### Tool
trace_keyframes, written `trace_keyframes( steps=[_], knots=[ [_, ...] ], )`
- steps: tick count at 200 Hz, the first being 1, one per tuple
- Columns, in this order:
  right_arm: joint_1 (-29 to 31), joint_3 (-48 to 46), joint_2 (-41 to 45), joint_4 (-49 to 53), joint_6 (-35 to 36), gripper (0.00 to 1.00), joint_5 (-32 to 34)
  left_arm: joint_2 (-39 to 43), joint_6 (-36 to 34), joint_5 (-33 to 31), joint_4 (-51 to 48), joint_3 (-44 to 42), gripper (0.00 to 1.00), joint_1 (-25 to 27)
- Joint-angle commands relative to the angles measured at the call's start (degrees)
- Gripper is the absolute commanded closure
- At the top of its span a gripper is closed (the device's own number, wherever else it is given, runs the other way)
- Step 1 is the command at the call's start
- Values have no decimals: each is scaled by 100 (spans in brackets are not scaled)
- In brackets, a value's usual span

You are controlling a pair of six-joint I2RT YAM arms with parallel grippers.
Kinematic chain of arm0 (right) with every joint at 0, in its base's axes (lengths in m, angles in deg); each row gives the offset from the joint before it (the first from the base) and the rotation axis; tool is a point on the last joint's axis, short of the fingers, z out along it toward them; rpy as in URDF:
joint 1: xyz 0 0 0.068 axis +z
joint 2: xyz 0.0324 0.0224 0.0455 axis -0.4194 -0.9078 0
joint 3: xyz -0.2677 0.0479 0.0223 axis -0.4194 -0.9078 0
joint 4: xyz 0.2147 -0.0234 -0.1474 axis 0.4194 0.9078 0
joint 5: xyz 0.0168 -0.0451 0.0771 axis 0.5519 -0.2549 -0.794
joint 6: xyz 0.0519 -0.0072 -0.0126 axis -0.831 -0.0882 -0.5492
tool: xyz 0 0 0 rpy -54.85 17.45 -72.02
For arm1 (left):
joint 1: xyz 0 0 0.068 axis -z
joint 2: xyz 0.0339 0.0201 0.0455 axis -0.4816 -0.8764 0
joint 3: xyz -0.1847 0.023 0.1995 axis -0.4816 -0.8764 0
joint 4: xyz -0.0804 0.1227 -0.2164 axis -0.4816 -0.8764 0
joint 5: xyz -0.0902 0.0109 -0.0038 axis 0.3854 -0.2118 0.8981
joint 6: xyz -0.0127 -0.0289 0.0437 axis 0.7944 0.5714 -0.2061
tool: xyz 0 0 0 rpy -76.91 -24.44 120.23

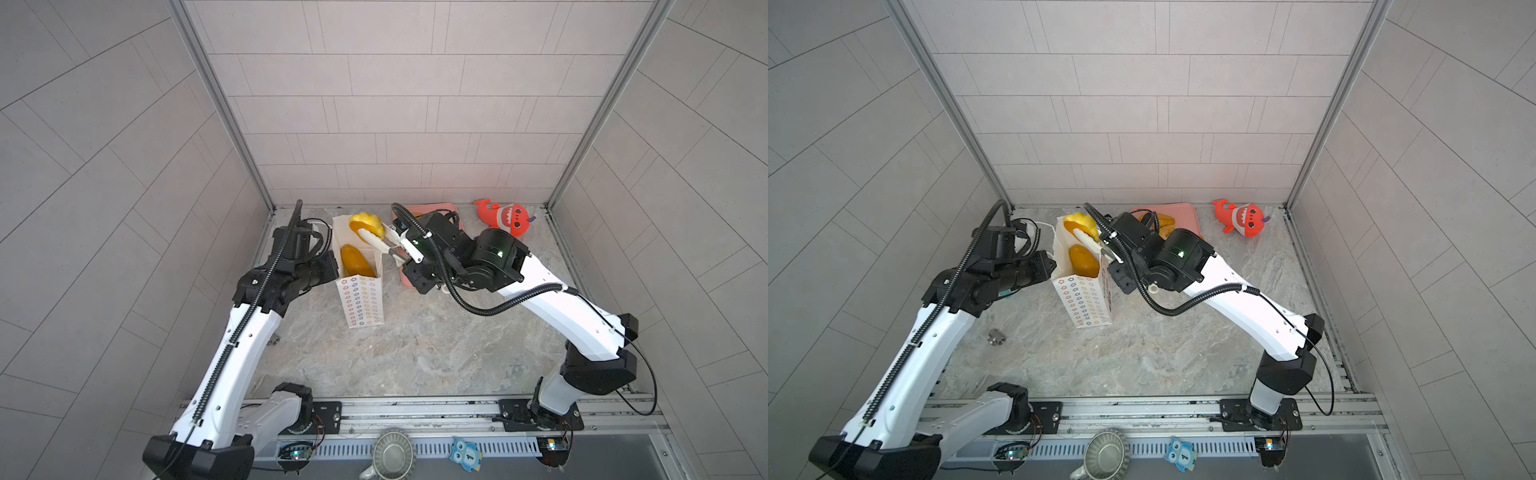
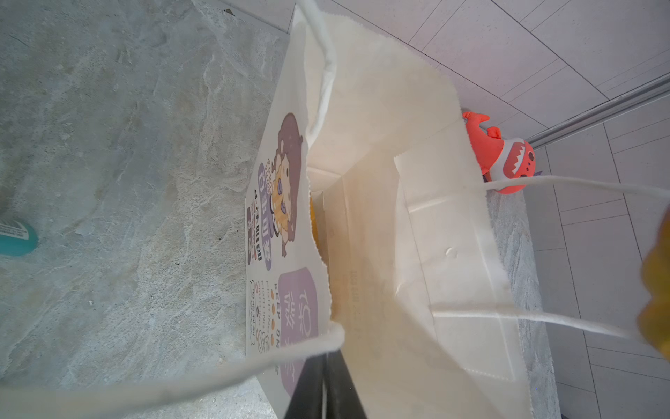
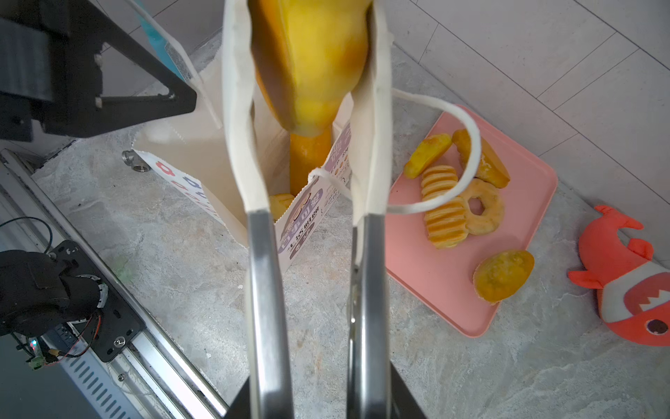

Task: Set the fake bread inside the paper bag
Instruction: 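Carry the oval bun with the right gripper over the paper bag opening, then lower the oval bun into the paper bag and open the tongs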

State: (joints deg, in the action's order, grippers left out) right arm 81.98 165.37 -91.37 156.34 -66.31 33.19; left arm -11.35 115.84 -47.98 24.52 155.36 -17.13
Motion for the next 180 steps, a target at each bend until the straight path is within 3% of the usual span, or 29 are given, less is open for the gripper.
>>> trace_keyframes(
  steps=[1,180],
  knots=[
    [56,241,-30,21,64,61,194,92,3,-22,27,-39,89,19],
    [249,630,-744,396,232,59,540,83,5,2,53,-62,89,14]
  ],
)
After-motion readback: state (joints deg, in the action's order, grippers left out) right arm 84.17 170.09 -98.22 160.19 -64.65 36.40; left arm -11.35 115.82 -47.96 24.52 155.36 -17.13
